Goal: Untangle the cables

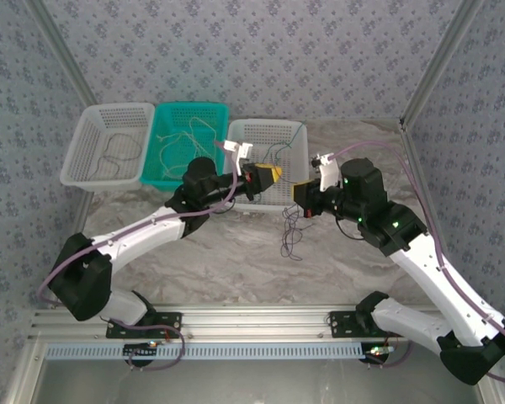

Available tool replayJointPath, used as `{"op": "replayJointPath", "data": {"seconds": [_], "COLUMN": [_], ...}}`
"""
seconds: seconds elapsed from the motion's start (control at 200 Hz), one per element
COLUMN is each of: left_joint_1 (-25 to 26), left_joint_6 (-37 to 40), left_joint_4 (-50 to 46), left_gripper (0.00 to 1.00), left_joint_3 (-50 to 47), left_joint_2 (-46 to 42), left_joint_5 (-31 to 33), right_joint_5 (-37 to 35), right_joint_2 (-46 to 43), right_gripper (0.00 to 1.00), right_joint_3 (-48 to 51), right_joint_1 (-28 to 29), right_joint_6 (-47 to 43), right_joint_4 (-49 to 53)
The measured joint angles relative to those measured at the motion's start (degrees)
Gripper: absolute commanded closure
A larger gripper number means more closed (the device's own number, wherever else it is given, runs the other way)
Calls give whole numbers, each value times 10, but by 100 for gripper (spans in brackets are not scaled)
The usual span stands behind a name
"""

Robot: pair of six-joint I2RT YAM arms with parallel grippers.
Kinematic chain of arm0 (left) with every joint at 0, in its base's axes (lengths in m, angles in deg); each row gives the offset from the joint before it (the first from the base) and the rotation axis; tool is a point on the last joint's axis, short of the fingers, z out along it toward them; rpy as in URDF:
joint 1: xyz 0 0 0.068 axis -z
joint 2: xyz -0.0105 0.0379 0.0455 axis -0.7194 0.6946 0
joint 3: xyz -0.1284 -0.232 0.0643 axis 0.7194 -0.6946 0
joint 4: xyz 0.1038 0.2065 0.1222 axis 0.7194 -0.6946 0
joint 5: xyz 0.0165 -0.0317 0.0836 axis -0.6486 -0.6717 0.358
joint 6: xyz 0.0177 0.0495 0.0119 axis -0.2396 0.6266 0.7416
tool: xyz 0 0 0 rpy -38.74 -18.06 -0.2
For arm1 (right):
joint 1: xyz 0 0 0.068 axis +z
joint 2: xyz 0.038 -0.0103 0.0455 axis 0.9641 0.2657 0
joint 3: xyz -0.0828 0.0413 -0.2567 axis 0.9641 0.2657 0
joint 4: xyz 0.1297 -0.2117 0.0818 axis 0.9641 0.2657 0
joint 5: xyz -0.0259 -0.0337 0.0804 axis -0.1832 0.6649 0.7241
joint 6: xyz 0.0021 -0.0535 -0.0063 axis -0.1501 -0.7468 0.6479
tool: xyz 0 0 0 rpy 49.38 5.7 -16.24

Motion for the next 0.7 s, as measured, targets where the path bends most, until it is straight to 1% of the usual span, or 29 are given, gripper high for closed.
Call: {"op": "replayJointPath", "data": {"seconds": [0.1,0.125,0.205,0.23,0.27,0.37,0.46,0.545,0.7], "left_joint_1": [-9,-11,-15,-14,-15,-14,-15,-14,-4], "left_joint_6": [-8,-7,-11,-14,-26,-64,-103,-138,-180], "left_joint_4": [0,0,10,20,36,66,85,111,143], "left_gripper": [100,93,62,56,50,48,45,43,43], "left_joint_3": [-9,-10,-10,-10,-11,-16,-17,-18,-17], "left_joint_2": [-26,-31,-44,-45,-45,-42,-28,-4,47], "left_joint_5": [9,9,-5,-12,-22,-33,-34,-30,-30], "right_joint_5": [-17,-21,-36,-42,-51,-65,-64,-54,-30], "right_joint_2": [-9,-11,-18,-20,-22,-26,-28,-28,-28], "right_gripper": [100,100,100,100,100,100,100,100,100], "right_joint_3": [12,15,25,27,30,35,39,40,43], "right_joint_1": [0,0,0,0,0,-2,-2,-2,-2], "right_joint_6": [0,2,6,7,11,20,26,31,39], "right_joint_4": [-1,-2,-2,-2,-2,-7,-17,-30,-56]}}
